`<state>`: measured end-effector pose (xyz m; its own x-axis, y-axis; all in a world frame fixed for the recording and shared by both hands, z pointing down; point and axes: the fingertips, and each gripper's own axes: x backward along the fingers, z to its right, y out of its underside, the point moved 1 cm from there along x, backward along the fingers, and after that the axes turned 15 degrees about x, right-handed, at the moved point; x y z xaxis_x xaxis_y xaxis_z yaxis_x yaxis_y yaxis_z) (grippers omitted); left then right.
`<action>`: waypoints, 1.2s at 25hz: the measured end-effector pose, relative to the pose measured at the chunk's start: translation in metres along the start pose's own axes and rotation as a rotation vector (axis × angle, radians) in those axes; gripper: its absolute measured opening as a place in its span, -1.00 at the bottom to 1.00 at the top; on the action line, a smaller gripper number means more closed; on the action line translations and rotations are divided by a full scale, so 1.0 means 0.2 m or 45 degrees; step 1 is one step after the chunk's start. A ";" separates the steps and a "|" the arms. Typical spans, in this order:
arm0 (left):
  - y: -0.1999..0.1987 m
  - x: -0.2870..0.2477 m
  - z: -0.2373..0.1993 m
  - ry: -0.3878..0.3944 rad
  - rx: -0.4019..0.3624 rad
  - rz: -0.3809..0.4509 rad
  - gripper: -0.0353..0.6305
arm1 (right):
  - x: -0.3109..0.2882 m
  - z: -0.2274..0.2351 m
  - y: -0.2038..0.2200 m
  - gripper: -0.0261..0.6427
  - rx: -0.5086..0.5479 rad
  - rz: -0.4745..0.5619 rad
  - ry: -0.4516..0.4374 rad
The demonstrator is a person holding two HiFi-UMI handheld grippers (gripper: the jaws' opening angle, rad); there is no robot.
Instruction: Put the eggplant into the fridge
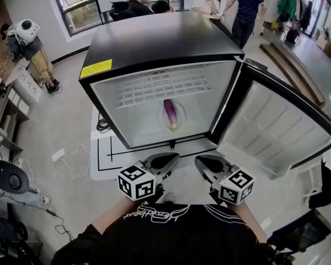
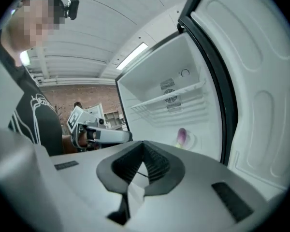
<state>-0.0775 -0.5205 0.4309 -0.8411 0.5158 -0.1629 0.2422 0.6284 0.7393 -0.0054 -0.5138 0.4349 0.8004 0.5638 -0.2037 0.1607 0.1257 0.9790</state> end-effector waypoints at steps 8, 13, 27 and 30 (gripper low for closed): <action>0.27 0.25 0.45 0.031 -0.179 0.038 -0.87 | 0.37 -0.41 -0.02 -0.90 0.069 0.082 -0.119; 0.50 0.35 0.68 0.048 -0.146 0.069 -0.87 | 0.61 -0.62 0.07 -0.90 0.111 0.064 -0.145; 0.87 0.47 1.07 0.008 -0.133 0.059 -0.87 | 0.98 -0.93 0.18 -0.90 0.098 0.041 -0.190; 0.92 0.49 1.14 0.013 -0.133 0.065 -0.87 | 1.05 -0.96 0.21 -0.90 0.130 0.035 -0.172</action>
<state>-0.0050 -0.2218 0.4023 -0.8339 0.5394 -0.1172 0.2335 0.5371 0.8106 0.0582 -0.2330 0.4303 0.8746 0.4501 -0.1803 0.1897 0.0245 0.9815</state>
